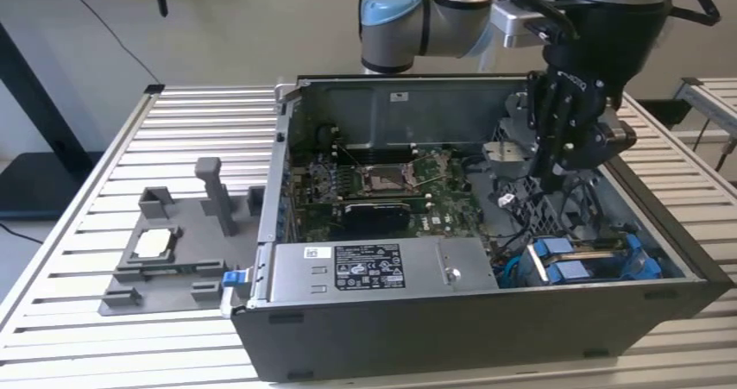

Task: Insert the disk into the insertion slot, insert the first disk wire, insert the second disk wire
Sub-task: 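Insert the second disk wire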

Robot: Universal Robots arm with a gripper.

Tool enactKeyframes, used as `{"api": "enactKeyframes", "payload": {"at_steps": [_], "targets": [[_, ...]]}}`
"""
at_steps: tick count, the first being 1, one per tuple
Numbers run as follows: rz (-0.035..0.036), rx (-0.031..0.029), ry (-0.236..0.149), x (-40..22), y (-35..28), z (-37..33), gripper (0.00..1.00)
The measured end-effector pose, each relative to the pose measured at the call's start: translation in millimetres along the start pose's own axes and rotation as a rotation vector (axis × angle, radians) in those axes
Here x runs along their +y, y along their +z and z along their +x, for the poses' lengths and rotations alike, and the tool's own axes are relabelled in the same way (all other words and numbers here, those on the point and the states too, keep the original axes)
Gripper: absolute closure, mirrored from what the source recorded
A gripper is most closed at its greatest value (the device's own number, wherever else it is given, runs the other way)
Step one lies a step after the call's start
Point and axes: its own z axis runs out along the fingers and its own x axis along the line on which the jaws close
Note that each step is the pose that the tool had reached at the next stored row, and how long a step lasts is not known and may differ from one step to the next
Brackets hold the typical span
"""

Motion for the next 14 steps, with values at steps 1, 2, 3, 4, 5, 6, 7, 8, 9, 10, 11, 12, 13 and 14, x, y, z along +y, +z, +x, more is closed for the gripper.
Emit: {"api": "enactKeyframes", "payload": {"at_steps": [1, 2, 3, 4, 5, 6, 7, 8, 9, 10, 11, 12, 13, 14], "targets": [[0.0003, 0.0064, 0.000, 0.2, 0.3, 0.0, 0.71], [0.0003, 0.0129, 0.000, 0.2, 0.4, -0.1, 0.71], [0.0002, 0.0173, -0.001, 0.4, 0.4, -0.1, 0.71], [0.0002, 0.0209, -0.001, 0.6, 0.5, 0.0, 0.71], [0.0002, 0.0233, -0.001, 0.8, 0.5, 0.2, 0.71], [0.0005, 0.0257, -0.001, 1.1, 0.5, 0.2, 0.71], [0.0015, 0.0283, 0.000, 1.5, 0.6, 0.2, 0.71], [0.0032, 0.0294, 0.000, 1.8, 0.9, 0.2, 0.71], [0.0049, 0.0297, 0.000, 1.9, 1.1, 0.2, 0.71], [0.0067, 0.0299, 0.000, 2.1, 1.2, 0.2, 0.71], [0.0086, 0.0301, 0.001, 2.1, 1.2, 0.2, 0.73], [0.0100, 0.0301, 0.001, 2.1, 1.3, 0.1, 0.73], [0.0112, 0.0301, 0.001, 2.1, 1.4, 0.1, 0.80], [0.0121, 0.0301, 0.001, 2.2, 1.5, 0.1, 0.80]]}}
